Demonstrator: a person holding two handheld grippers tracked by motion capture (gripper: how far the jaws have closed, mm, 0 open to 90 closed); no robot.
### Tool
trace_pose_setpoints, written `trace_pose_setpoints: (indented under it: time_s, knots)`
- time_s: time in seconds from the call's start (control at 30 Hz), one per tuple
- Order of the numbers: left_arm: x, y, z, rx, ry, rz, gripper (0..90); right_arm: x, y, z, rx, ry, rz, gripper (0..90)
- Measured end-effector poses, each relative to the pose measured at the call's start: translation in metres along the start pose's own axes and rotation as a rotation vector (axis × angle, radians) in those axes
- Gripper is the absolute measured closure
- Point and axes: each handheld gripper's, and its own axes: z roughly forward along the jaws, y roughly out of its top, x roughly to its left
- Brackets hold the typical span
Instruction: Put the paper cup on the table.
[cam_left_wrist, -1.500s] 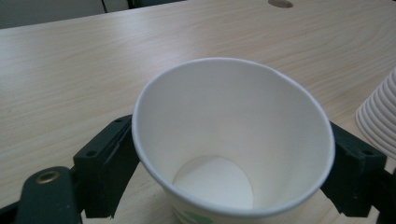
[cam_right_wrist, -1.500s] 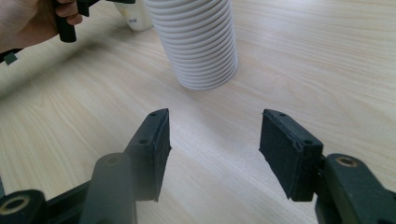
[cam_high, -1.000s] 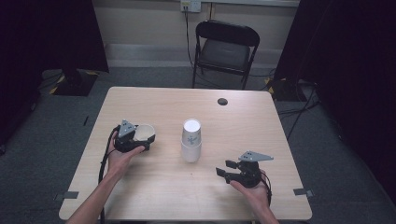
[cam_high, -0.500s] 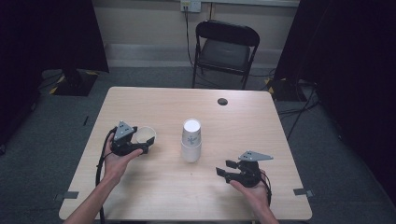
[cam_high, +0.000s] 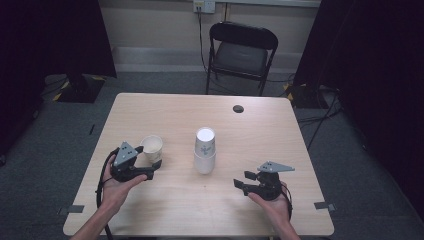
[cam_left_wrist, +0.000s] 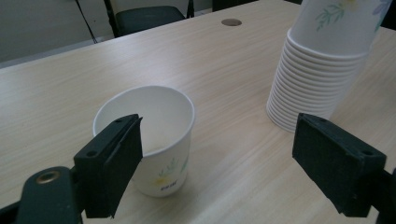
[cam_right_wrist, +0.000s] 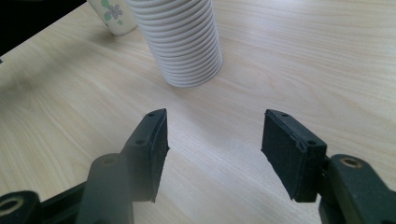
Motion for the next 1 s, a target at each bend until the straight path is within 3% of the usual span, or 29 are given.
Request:
trace_pose_setpoints:
  time_s: [0.23,0.33,0.47,0.57,0.77,0.87,1.0]
  knots:
    - [-0.007,-0.013,-0.012,0.047,-0.028,-0.017,16.2,-0.002,0.002,-0.004,-0.003,-0.008,-0.007,38.8]
    - [-0.009,-0.019,-0.018,0.084,-0.045,-0.041,16.5,-0.004,0.001,-0.008,-0.001,-0.014,-0.017,37.5]
    - [-0.01,-0.032,-0.026,0.139,-0.064,-0.039,17.3,-0.009,-0.004,-0.015,-0.002,-0.031,-0.019,36.6]
    - [-0.008,-0.041,-0.033,0.165,-0.046,-0.052,18.6,-0.013,-0.007,-0.018,0.003,-0.041,-0.021,35.9]
    - [-0.006,-0.049,-0.054,0.156,-0.017,-0.085,18.5,-0.017,-0.013,-0.024,0.001,-0.071,-0.032,33.9]
    - [-0.005,-0.052,-0.058,0.179,0.026,-0.04,18.3,-0.017,-0.016,-0.027,-0.009,-0.083,-0.028,33.3]
    - [0.001,-0.054,-0.056,0.18,0.007,-0.068,18.0,-0.018,-0.017,-0.031,-0.016,-0.092,-0.032,30.7]
